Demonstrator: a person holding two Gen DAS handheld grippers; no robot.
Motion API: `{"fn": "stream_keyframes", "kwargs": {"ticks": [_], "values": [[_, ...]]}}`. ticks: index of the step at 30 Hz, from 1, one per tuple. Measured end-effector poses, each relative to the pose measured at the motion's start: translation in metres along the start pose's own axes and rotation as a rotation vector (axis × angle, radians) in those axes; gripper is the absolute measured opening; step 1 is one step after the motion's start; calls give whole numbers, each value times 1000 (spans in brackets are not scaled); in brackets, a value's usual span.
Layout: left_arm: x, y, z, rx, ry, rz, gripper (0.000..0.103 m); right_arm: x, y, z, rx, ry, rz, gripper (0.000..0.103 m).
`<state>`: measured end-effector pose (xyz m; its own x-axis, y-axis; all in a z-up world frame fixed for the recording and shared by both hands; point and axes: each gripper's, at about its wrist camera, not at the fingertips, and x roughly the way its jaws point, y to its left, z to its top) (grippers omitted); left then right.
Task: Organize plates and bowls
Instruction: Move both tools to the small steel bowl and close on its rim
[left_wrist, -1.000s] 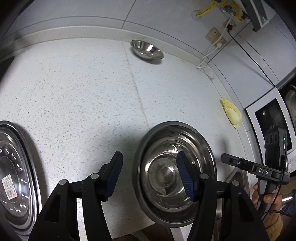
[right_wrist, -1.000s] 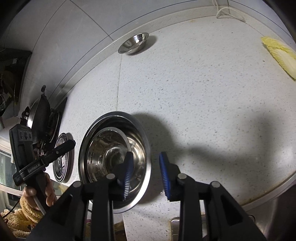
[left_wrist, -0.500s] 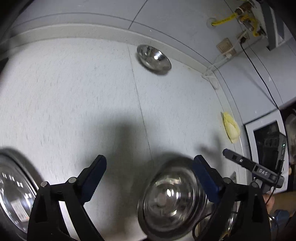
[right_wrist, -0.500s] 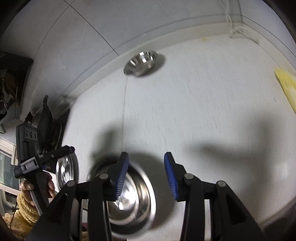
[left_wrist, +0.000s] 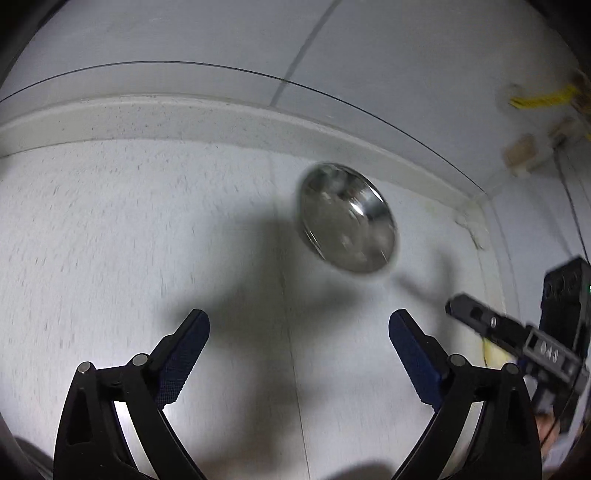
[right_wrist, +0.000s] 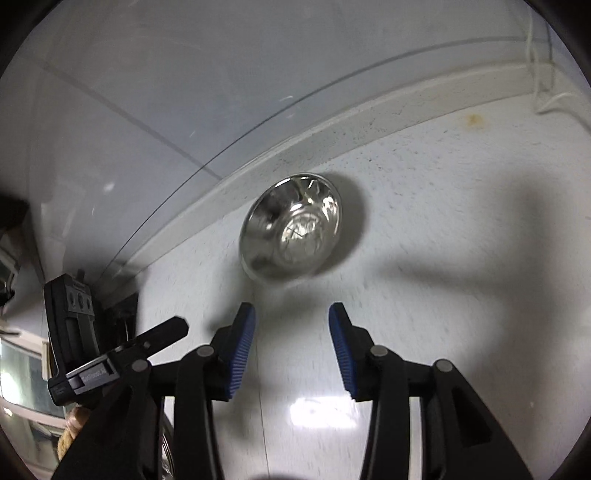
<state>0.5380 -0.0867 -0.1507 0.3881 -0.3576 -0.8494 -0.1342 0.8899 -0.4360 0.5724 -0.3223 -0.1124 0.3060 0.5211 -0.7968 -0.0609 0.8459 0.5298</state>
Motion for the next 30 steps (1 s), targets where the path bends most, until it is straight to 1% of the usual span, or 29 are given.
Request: {"fn": "stream_keyframes", "kwargs": {"ticks": [2, 4, 8, 12, 14, 19, 20, 22, 23, 24, 26, 28, 29, 30], "values": [[19, 8, 15, -12, 27, -6, 96, 21, -6, 11, 16, 12, -11, 40], [35, 15, 26, -25, 29, 5, 96, 34, -9, 17, 13, 27, -29, 40], [56, 13, 38, -2, 45, 17, 96, 57, -19, 29, 31, 43, -37, 40], [70, 8, 45, 15, 52, 43, 96, 67, -25, 37, 48, 44, -44, 40], [73, 5, 47, 25, 32, 56, 96, 69, -27, 38, 58, 38, -36, 40], [80, -1, 53, 16, 33, 54, 94, 71, -31, 41, 78, 25, -32, 40], [82, -3, 55, 17, 29, 61, 91, 71, -32, 43, 79, 23, -34, 40], [85, -3, 56, 12, 38, 64, 82, 72, -32, 45, 67, 22, -44, 39], [89, -5, 59, 6, 47, 62, 73, 74, -30, 45, 58, 23, -51, 37], [90, -7, 61, 10, 41, 68, 69, 75, -29, 45, 53, 21, -57, 30], [92, -9, 62, 16, 45, 68, 64, 77, -26, 45, 48, 17, -57, 28], [96, -11, 65, 14, 50, 65, 60, 80, -22, 47, 34, 18, -78, 20], [97, -12, 66, 16, 52, 65, 55, 81, -21, 49, 25, 18, -94, 17], [98, -13, 67, 21, 57, 63, 44, 81, -20, 50, 14, 16, -116, 12]]}}
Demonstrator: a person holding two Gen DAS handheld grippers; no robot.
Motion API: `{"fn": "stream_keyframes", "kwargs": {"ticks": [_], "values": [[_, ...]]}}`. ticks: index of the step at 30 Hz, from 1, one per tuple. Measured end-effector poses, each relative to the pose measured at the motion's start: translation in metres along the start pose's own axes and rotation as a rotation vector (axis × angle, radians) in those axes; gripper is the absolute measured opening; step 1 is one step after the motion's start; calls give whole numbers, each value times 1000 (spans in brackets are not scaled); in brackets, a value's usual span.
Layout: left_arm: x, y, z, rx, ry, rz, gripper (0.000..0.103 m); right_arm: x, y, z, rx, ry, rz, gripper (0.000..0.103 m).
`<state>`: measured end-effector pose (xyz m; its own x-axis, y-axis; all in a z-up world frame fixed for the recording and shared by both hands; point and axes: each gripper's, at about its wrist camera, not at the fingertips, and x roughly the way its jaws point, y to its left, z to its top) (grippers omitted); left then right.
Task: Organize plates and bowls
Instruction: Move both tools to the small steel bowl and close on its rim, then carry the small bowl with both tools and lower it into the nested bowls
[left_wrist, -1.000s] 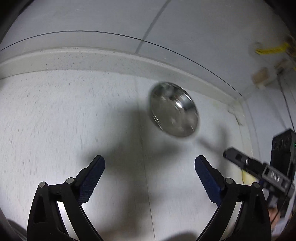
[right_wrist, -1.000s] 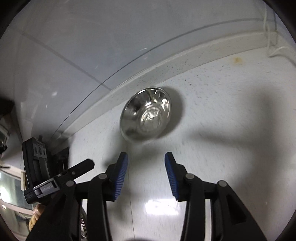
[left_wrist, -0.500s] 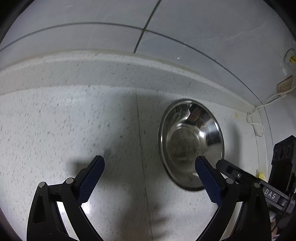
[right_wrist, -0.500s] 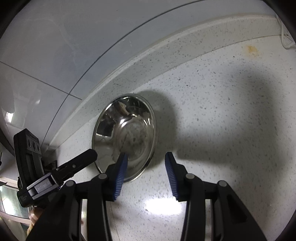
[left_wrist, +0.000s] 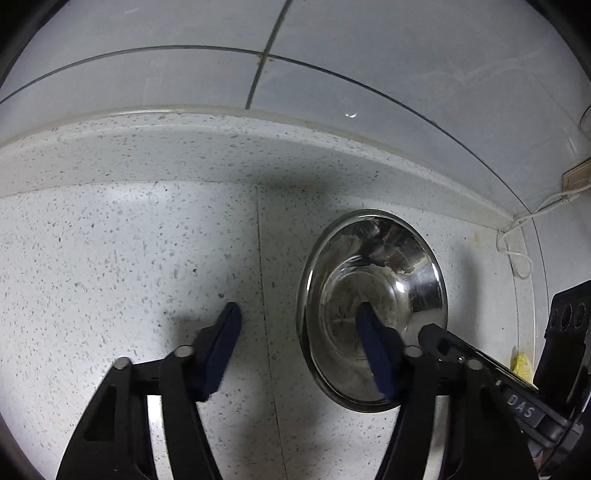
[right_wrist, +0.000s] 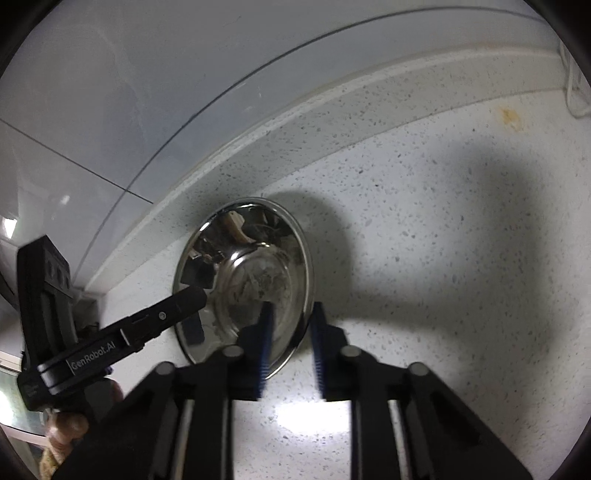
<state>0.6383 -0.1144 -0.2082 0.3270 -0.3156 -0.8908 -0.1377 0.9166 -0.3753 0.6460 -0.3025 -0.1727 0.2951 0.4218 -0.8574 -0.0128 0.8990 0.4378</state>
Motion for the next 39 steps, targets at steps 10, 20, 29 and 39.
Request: {"fn": "stream_keyframes", "kwargs": {"ticks": [10, 20, 29, 39], "values": [[6, -9, -9, 18, 23, -32, 6, -9, 3, -7, -7, 3, -26, 9], [-70, -8, -55, 6, -3, -85, 5, -77, 35, -53, -79, -34, -22, 9], [-155, -10, -157, 65, 11, -137, 6, -165, 63, -164, -165, -57, -33, 10], [-207, -8, -257, 63, 41, -215, 6, -225, 69, -270, -157, -61, 0, 10]]}}
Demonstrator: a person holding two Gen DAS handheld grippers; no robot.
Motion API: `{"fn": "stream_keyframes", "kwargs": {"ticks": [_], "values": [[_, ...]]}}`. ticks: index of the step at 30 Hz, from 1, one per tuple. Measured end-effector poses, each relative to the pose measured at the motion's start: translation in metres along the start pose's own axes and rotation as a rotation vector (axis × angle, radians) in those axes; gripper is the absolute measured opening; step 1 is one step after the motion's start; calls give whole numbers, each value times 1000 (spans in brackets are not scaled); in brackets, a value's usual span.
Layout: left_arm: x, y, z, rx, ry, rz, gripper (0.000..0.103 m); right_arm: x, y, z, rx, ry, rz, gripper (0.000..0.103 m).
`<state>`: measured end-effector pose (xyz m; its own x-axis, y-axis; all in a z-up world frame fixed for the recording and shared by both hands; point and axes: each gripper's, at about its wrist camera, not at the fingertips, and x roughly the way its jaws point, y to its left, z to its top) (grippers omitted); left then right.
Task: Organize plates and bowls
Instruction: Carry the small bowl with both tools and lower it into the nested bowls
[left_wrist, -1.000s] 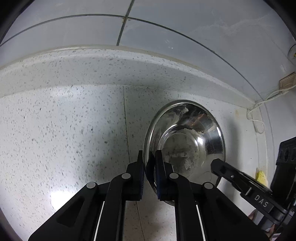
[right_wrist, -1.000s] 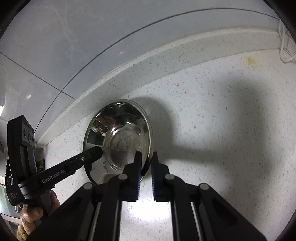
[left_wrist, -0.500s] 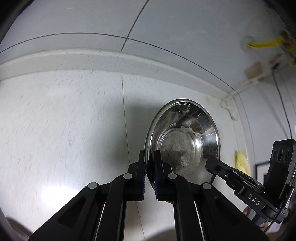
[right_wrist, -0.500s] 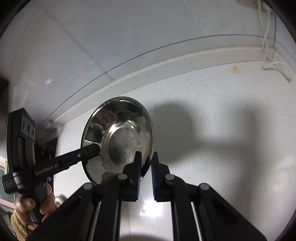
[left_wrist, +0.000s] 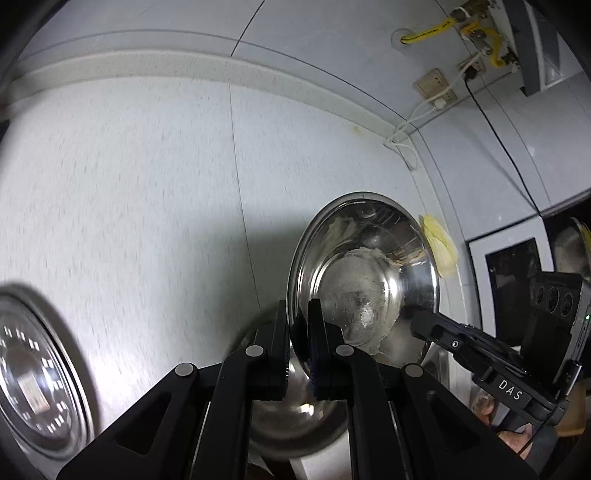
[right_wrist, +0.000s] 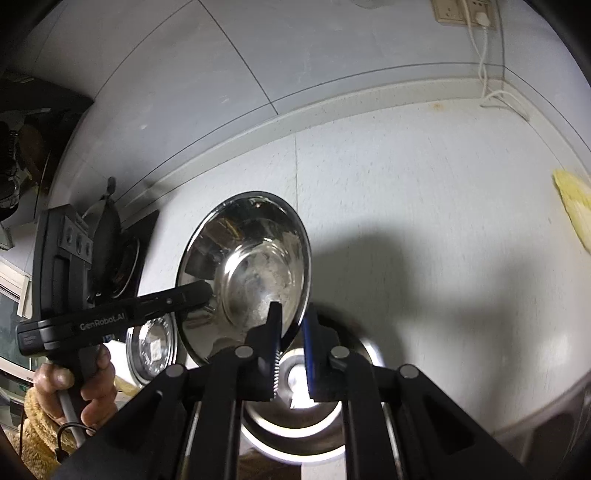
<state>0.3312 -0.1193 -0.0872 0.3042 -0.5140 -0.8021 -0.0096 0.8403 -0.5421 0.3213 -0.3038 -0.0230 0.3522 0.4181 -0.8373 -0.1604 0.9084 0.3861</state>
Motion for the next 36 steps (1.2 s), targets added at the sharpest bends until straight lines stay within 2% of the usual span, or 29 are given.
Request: {"fn": "stream_keyframes", "kwargs": {"ticks": [5, 13, 22, 29, 36], "values": [[-1, 6, -35, -32, 27, -15, 6, 1, -4, -31, 37, 22, 19, 10], [22, 20, -70, -67, 80, 29, 6, 30, -20, -70, 102, 104, 43, 10], [42, 20, -85, -59, 85, 74, 6, 50, -28, -82, 117, 143, 29, 9], [64, 16, -86, -79, 110, 74, 7, 63, -33, -85, 134, 161, 9, 9], [72, 12, -85, -71, 104, 85, 7, 57, -49, -84, 150, 144, -9, 9]]}}
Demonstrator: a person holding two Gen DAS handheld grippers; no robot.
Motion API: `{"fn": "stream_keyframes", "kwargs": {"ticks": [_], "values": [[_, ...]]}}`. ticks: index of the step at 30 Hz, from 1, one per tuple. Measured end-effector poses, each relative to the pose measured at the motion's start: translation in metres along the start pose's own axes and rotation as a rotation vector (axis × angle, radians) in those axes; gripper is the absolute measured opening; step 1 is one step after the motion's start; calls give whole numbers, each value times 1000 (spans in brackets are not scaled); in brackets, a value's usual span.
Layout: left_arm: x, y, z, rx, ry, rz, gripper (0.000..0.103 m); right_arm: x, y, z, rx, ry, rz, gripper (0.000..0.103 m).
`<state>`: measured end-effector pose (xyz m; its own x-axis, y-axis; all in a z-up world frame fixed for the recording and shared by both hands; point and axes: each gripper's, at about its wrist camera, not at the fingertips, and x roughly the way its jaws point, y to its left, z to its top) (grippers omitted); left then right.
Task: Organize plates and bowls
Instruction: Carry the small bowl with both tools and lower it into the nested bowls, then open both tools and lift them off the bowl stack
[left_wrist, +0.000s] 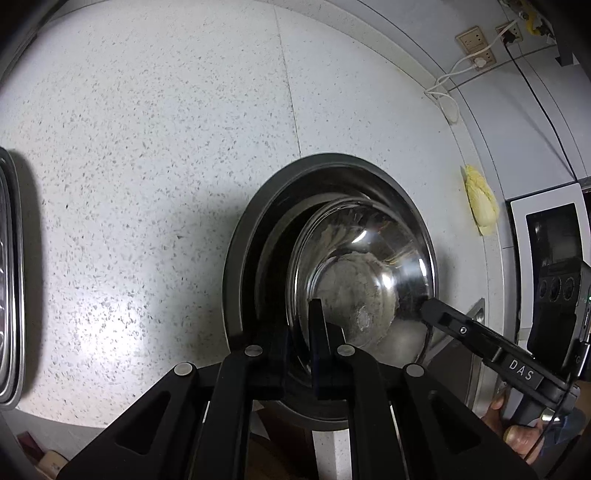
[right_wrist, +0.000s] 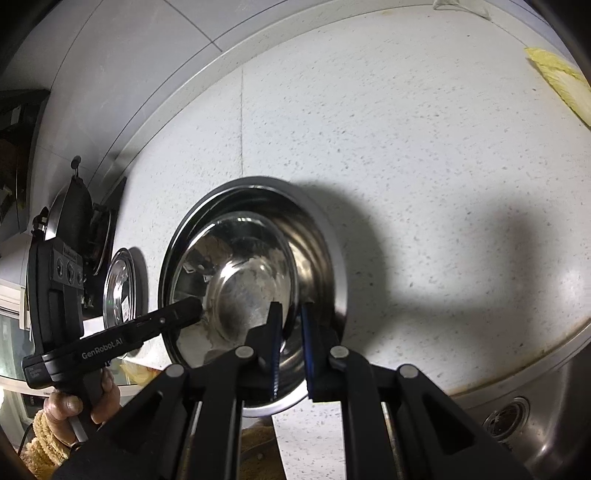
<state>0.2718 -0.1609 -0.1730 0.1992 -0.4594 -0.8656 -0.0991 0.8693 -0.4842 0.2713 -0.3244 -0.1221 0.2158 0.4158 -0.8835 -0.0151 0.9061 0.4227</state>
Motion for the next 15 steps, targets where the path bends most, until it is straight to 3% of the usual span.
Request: {"fn": "stream_keyframes", "kwargs": {"ticks": [13, 15], "values": [[-2, -5, 0, 68, -49, 48, 7, -1, -1, 2, -9, -5, -23, 9], [-3, -7, -1, 80, -66, 51, 12, -1, 1, 4, -14, -9, -24, 9]]}}
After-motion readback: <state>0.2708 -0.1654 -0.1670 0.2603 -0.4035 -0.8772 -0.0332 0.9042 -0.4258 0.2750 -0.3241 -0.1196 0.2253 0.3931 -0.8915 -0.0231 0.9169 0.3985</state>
